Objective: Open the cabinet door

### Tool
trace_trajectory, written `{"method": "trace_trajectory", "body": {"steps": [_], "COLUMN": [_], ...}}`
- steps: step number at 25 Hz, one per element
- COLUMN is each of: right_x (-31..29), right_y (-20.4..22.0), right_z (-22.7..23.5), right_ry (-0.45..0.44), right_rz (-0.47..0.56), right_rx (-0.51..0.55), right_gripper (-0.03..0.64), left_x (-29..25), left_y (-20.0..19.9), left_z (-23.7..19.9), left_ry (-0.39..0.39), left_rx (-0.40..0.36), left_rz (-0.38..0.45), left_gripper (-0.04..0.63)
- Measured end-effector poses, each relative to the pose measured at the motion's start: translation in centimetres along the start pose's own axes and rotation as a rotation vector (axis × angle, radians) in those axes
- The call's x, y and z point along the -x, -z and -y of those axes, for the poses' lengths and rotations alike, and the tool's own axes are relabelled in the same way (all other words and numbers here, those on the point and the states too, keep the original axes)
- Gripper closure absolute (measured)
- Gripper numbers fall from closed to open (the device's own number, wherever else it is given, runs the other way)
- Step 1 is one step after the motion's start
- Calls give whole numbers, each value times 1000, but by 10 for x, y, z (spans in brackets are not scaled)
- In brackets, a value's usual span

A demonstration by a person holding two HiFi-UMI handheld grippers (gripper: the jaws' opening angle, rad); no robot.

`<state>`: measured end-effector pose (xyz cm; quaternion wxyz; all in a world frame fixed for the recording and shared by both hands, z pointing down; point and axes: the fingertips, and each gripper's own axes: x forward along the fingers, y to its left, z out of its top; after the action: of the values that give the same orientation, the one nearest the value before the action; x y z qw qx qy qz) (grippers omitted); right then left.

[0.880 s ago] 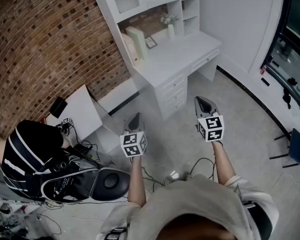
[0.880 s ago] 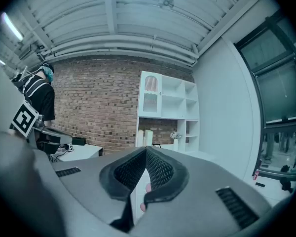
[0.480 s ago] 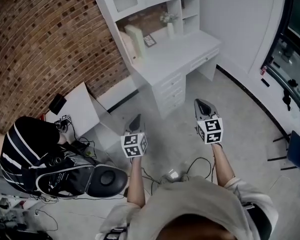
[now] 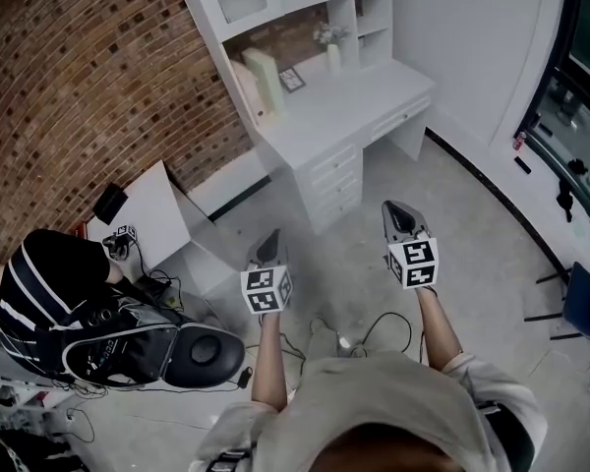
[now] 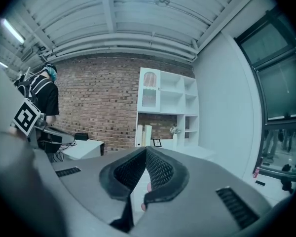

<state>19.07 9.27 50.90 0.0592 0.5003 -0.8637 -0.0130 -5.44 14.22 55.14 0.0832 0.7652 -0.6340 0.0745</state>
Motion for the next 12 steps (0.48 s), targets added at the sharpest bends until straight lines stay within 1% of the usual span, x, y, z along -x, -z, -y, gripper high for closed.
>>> {"method": "trace_trajectory", "body": {"steps": [7, 12], "right_x": [-40, -90], "right_y": [-1, 0], "right_z": [8, 16], "right_ry": [5, 9], "right_rz": [-10, -13], "right_rx": [6, 21], "right_gripper": [604, 604], "left_x": [-38, -89], "left_y": [-7, -12], "left_z": [-17, -40], "left_ry": [11, 31], "left_rx": [3, 8], "left_rz": [-4, 4], "left_gripper": [569, 569]}}
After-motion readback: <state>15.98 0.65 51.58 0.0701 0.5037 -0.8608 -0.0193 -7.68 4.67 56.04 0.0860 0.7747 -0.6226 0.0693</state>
